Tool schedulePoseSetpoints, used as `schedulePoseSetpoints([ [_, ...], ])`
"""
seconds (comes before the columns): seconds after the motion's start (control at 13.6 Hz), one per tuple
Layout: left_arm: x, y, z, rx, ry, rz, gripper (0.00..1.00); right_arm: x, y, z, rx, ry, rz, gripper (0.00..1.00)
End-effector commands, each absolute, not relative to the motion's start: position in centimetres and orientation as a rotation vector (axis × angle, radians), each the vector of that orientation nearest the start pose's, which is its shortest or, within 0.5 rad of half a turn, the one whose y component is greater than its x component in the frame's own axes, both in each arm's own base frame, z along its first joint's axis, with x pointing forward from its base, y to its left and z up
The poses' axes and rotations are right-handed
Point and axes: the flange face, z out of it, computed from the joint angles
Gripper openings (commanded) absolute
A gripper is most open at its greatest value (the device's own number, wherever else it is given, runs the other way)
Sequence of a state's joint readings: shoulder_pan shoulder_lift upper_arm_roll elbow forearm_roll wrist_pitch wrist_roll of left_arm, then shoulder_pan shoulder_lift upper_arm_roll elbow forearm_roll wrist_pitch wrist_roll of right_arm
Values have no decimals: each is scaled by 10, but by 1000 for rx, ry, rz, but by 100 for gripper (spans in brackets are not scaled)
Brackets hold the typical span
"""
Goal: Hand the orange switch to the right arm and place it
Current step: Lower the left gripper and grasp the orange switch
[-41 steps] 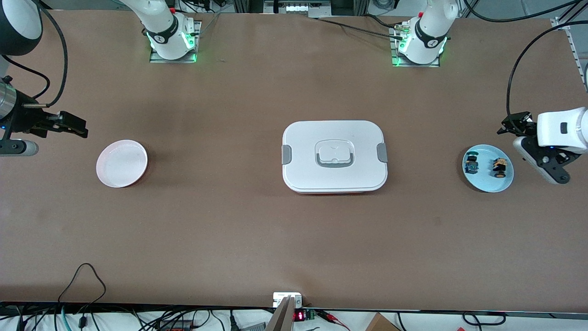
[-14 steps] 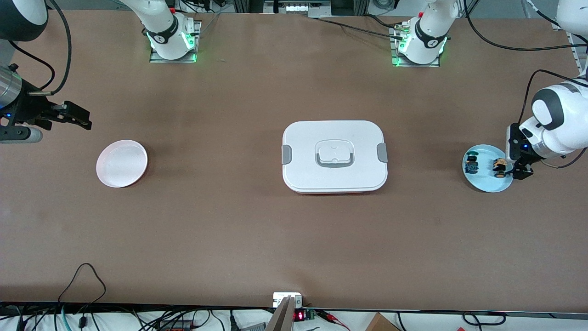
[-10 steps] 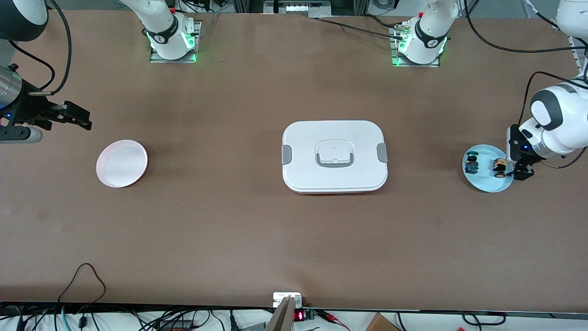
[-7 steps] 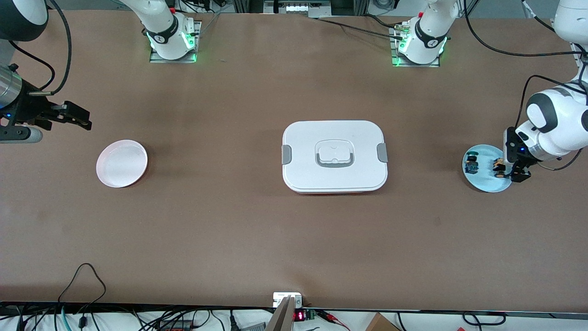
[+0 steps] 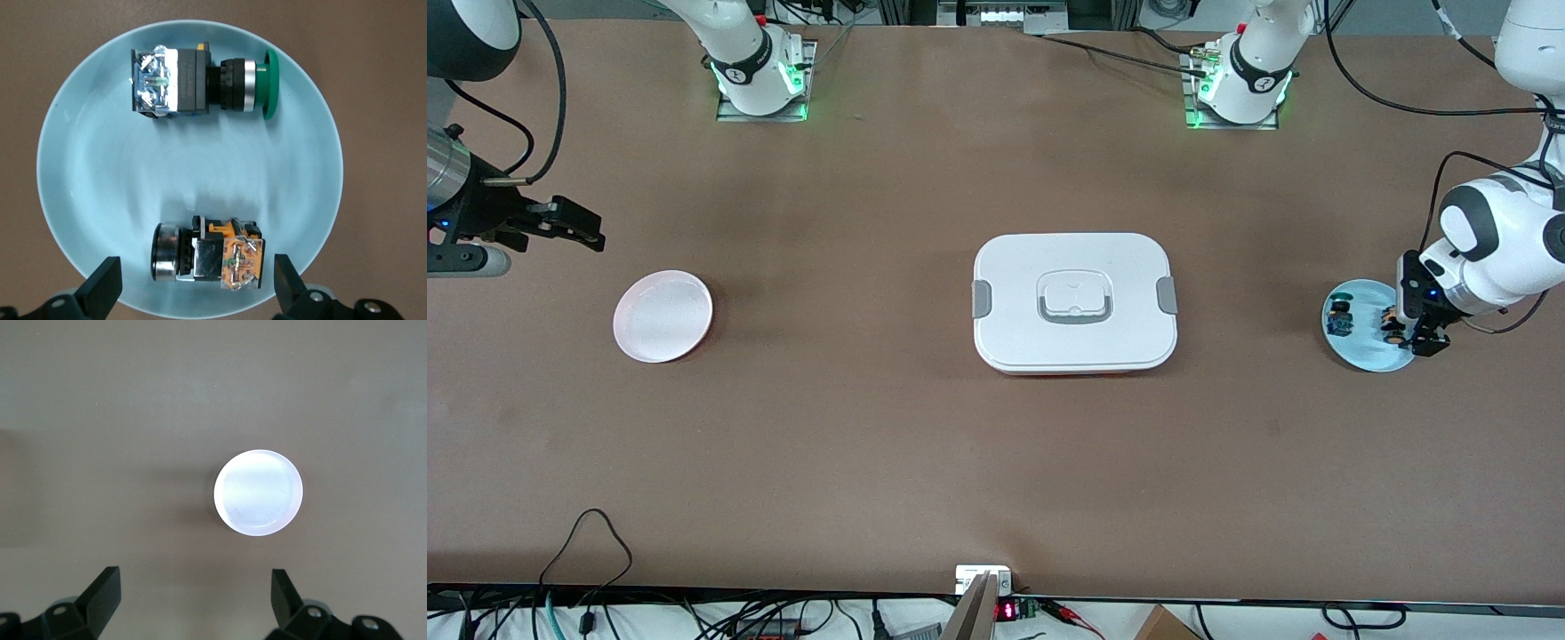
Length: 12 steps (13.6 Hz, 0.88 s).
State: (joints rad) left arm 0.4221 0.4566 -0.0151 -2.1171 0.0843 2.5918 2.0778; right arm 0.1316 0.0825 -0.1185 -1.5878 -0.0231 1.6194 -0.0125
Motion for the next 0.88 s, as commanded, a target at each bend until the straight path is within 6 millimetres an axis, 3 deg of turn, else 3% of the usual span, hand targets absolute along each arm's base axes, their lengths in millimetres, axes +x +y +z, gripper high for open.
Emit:
schedulePoseSetpoints([
  [0.0,538,235,189,-1987,2392,41,100,574,7,576,-3178,-38,77,100],
  [0.59,540,234,179,-1980,2386,31,97,573,7,576,-3178,-38,80,100],
  [0.66,540,234,179,-1980,2386,31,94,574,7,576,-3178,-38,84,100],
  [0.81,540,234,179,-1978,2387,31,71,573,7,576,-3178,-38,82,100],
])
